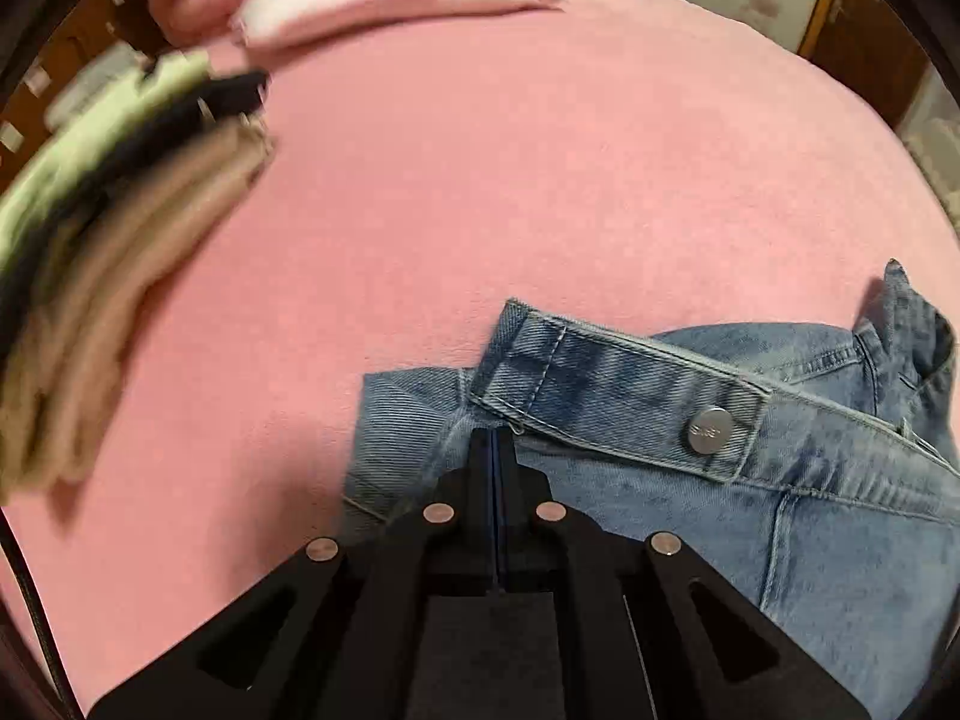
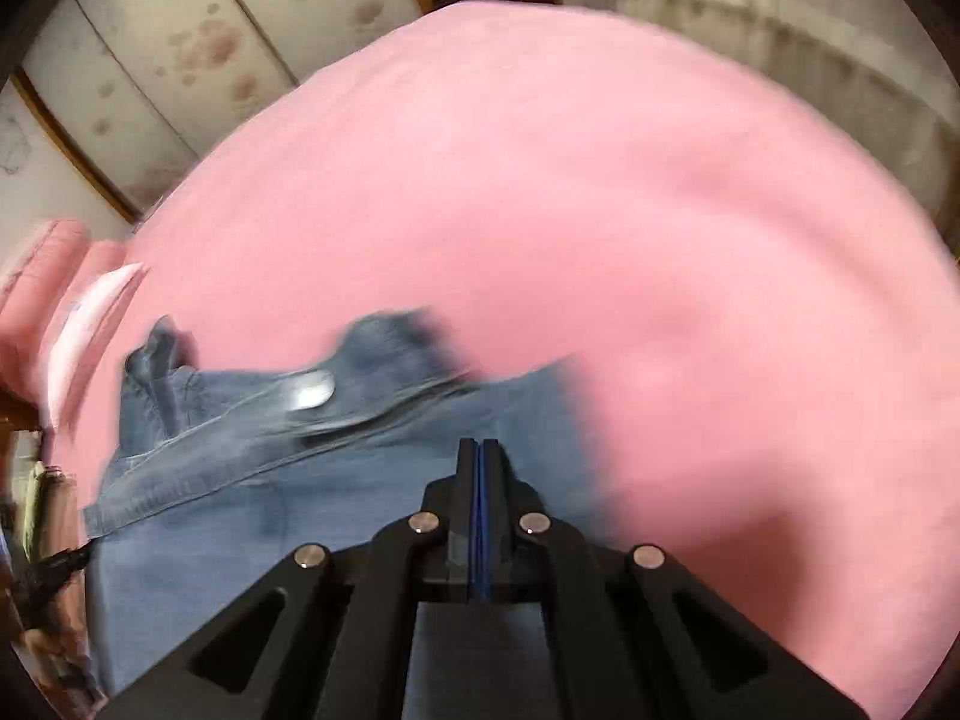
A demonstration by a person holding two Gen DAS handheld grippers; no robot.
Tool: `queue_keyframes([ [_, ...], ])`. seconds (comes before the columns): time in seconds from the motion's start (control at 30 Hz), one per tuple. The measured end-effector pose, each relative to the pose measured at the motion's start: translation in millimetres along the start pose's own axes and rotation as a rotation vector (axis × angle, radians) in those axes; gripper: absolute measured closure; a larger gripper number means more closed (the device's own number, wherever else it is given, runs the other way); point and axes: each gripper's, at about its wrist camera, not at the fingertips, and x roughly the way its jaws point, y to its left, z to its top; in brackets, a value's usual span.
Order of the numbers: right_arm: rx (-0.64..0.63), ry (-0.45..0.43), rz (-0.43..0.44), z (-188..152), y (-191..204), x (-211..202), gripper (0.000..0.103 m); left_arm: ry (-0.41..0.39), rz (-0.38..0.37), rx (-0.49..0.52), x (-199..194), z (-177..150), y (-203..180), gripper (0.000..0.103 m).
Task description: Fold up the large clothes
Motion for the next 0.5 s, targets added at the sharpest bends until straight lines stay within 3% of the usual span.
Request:
queue_keyframes([
  [0.03,-0.024,-0.008,-0.109,2,-2,-1,0.103,0.0,0.002,0.016,0,1,0,0.102],
  [0.13,-0.076,0.011,-0.134,5,5,0,0.103,-0.009,0.089,0.11,-3,1,-15,0.102],
  [0.23,-0.104,0.0,-0.151,8,29,-12,0.103,-0.009,0.133,0.114,-9,4,-24,0.1],
  [0.3,-0.108,-0.016,-0.111,8,47,-24,0.103,0.002,0.133,0.089,-17,2,-28,0.094],
  [0.5,-0.197,0.055,0.164,-12,126,-46,0.103,-0.003,0.084,0.031,-53,-35,-15,0.075],
])
